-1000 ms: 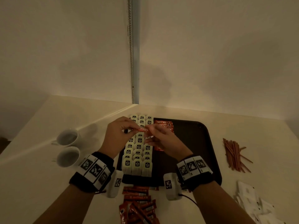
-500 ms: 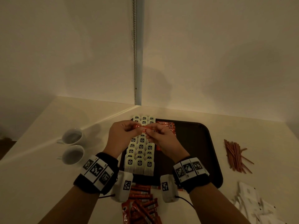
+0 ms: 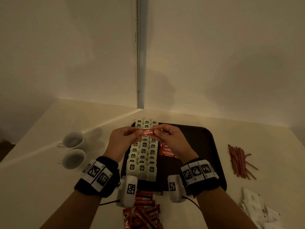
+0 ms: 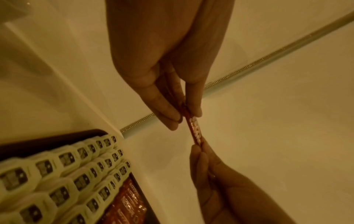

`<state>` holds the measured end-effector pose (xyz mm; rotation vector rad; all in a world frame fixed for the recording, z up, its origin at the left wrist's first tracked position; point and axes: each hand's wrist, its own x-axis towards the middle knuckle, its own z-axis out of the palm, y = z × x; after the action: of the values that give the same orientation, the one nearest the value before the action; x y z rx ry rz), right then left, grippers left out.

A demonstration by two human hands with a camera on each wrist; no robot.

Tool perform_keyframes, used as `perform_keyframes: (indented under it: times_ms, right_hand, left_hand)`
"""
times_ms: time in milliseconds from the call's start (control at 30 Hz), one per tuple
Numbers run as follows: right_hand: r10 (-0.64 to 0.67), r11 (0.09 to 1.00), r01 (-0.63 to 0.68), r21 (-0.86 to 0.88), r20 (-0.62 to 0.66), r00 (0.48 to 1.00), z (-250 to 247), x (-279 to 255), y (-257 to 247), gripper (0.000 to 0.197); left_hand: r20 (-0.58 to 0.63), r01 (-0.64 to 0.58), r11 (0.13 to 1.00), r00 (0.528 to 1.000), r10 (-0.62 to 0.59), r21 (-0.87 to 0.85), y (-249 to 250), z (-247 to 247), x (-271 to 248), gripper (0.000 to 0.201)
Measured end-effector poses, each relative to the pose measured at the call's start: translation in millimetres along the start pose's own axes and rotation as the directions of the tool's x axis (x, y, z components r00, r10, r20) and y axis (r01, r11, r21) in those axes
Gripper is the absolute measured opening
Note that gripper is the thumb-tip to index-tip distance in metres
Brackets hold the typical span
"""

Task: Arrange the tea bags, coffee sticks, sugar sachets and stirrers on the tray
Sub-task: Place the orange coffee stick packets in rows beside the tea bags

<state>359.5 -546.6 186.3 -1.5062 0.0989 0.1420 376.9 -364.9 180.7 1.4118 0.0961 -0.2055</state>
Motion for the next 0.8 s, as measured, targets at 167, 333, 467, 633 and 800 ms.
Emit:
perform_keyframes:
  times_ms: [167,333,467,633,800]
  right_hand:
    - [-0.024,0.982,0.021,-0.186,-0.011,1.0,-10.0,0.1,-5.6,0.015]
    - [0.002,0.951,-0.022,-0.309,-0.066,0.998,-38.3,6.2,-4.1,0.015]
    - [0.02,0.817,-0.116,-0.566,-0.173,0.985,-80.1,6.9,27.3,0.011]
    - [0.176,0.721,-0.265,-0.64,-0.201,0.964,-102.0,-8.0,78.7,0.014]
    - [0.249,0.728,-0.348,-0.59,-0.246,0.937,-96.3,-13.1,113.5,0.013]
  left_hand:
    - [-0.041,-0.07,0.99,0.996,0.076,0.124,1.2,2.6,2.7,0.012]
    - [0.032,-0.024,0.965,0.999,0.016,0.26,3.4,-4.8,-4.1,0.026]
    - [0.07,-0.004,0.914,0.997,-0.027,0.406,0.3,-38.5,-25.5,0.013]
    - [-0.006,0.101,0.878,0.994,-0.112,0.468,-32.1,-97.9,-62.0,0.015]
    - [-0.178,0.279,0.849,0.959,-0.221,0.449,-72.2,-146.6,-95.8,0.017]
